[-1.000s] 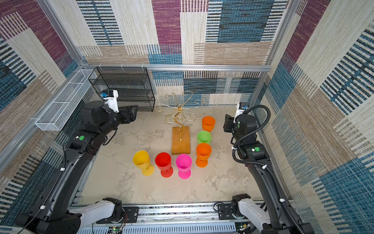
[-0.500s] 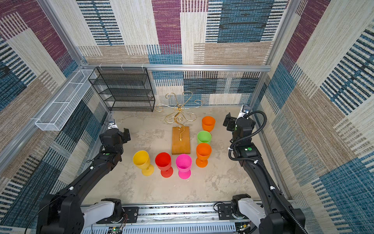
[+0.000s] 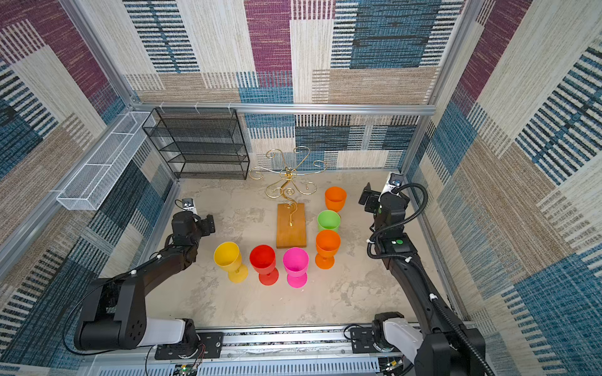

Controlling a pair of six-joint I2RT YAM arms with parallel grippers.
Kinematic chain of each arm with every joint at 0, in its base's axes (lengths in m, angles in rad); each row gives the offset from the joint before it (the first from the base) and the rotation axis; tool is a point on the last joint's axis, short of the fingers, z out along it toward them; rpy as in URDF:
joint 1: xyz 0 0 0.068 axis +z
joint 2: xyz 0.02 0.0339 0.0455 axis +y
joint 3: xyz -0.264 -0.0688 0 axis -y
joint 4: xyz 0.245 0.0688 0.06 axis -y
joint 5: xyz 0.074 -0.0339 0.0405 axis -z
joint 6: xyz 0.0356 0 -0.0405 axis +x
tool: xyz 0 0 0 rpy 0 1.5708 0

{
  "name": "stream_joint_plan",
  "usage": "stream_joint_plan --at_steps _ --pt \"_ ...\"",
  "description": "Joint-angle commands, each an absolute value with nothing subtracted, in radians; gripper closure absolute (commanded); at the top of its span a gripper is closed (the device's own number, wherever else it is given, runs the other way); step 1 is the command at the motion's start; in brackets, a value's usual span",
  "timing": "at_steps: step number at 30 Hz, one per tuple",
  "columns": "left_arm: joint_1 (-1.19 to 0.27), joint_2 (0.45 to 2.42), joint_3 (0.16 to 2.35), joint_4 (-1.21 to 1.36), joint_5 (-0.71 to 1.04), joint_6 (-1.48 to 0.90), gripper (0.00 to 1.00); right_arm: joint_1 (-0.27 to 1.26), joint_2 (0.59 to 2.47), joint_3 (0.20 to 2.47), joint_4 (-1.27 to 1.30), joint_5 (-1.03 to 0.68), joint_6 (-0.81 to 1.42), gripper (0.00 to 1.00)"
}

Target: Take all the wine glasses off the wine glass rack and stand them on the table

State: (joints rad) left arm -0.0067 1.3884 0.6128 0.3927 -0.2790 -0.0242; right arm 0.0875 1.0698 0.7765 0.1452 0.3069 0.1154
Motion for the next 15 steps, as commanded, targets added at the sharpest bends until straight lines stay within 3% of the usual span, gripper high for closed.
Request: stream_joint_plan --at_steps 1,4,8,10,15 --pt "-0.002 1.39 0.619 0.392 -0.205 -0.035 0.06 0.087 1.102 0.752 0.246 0.282 0.126 0.0" --pt "-0.002 1.428 0.573 0.451 -0.211 -0.032 0.06 0.087 1.151 0.737 0.288 0.287 0.131 0.0" --pt "0.001 1.511 0.467 0.736 -0.225 -0.039 0.01 0.086 1.213 0.633 0.489 0.295 0.102 0.0" --pt "0.003 1.484 0.475 0.668 -0.21 -0.053 0.01 0.085 1.244 0.565 0.609 0.289 0.091 0.0" --pt "0.003 1.519 0.442 0.772 -0.186 -0.034 0.01 0.084 1.346 0.459 0.816 0.316 0.059 0.0"
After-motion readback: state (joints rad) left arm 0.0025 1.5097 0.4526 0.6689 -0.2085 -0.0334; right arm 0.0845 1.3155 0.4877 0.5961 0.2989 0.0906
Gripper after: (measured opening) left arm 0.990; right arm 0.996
